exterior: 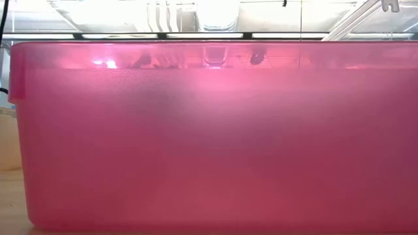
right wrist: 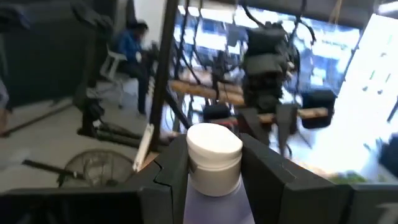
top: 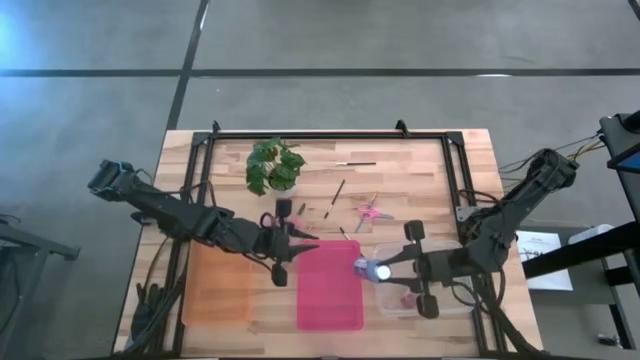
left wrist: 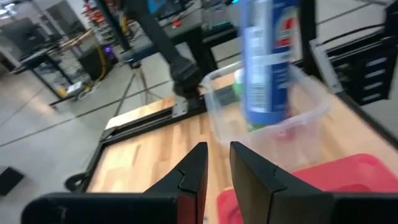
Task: Pick & Place Paint Supplies
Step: Put the purple paint bottle into the transparent bin
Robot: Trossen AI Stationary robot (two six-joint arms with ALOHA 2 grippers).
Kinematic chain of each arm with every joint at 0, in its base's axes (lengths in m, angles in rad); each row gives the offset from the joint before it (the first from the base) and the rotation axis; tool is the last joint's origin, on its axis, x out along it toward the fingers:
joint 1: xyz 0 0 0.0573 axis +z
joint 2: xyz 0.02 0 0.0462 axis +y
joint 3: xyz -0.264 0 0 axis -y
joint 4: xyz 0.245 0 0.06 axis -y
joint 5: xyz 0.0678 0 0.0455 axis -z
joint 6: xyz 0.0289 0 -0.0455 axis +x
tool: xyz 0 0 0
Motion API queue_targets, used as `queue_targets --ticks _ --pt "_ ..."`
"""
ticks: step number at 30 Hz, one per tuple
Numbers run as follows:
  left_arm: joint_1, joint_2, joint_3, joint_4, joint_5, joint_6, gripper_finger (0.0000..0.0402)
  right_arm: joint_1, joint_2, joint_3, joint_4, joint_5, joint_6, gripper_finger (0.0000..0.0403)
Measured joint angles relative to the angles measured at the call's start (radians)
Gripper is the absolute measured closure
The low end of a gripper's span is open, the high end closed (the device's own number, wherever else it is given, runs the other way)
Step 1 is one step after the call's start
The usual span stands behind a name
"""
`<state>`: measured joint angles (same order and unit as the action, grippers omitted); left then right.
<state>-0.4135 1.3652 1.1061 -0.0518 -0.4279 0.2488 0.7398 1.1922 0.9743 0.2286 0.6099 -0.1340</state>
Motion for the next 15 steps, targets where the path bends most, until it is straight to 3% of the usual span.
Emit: queue_targets --ticks 5,8,15 --pt "-0.005 -0.002 0.000 -0.001 0.033 -0.012 0.0326 0.011 0.000 0.111 -0.264 0.028 0.080 0.0293" --pt "-0.004 -0.002 0.000 -0.006 0.040 -0.022 0.0326 0.039 -0.010 0.137 -0.334 0.055 0.095 0.0293" --pt "-0.004 -0.002 0.000 -0.013 0.074 -0.030 0.0326 0.105 -0.083 0.063 -0.441 0.149 0.203 0.0293"
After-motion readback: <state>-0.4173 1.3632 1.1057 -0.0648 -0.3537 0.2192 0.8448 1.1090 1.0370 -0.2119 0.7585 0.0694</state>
